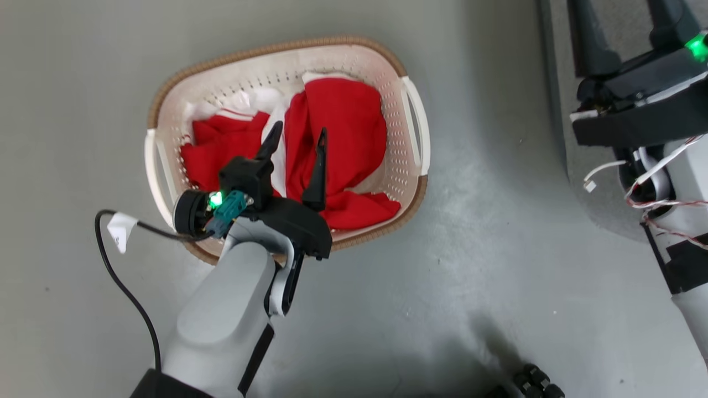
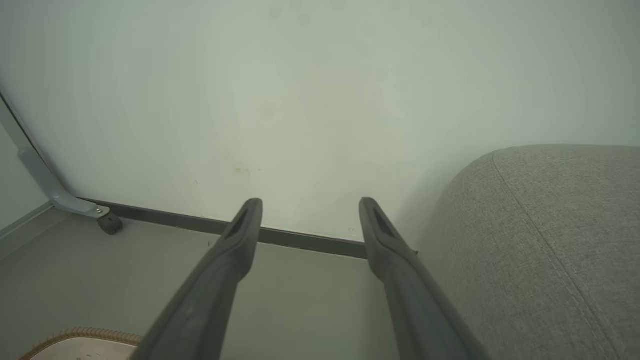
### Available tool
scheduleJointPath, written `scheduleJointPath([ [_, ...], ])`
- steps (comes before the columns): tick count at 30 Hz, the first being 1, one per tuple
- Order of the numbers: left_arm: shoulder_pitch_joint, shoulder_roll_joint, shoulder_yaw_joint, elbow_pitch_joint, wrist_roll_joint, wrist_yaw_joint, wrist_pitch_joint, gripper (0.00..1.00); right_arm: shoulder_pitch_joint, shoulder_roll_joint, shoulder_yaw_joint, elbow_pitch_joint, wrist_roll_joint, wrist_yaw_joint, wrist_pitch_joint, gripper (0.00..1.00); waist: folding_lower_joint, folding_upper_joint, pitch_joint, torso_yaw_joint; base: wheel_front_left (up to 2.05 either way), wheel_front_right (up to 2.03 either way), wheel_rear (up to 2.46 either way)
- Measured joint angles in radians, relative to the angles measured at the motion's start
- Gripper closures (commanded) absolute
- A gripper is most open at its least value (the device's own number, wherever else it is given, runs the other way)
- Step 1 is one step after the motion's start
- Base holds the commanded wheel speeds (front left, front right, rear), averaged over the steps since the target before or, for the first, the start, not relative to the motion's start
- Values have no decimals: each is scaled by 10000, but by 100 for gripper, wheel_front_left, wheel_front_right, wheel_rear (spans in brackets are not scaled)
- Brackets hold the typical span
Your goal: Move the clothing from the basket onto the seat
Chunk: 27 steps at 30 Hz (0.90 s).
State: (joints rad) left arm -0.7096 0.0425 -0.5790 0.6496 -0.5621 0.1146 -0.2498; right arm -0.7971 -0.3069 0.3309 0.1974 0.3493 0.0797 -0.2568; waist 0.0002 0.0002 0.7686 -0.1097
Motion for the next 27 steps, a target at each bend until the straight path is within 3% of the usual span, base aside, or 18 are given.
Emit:
scheduleJointPath([
  [8, -877, -2, -242, 1258, -199, 17, 213, 0, -331, -12, -178, -309, -249, 92, 0, 0, 0, -1, 922, -80, 0, 0, 0],
  [19, -1961, -15, -1185, 2573, -738, 86, 1641, 0, -495, 102, -142, -447, -422, 222, 0, 0, -1, -1, 1397, -206, 0, 0, 0],
  [27, -2755, -27, -1216, 3653, -698, 88, 2535, 0, -656, 215, -81, -819, -508, 274, 0, 0, -2, -1, 1702, -307, 0, 0, 0],
])
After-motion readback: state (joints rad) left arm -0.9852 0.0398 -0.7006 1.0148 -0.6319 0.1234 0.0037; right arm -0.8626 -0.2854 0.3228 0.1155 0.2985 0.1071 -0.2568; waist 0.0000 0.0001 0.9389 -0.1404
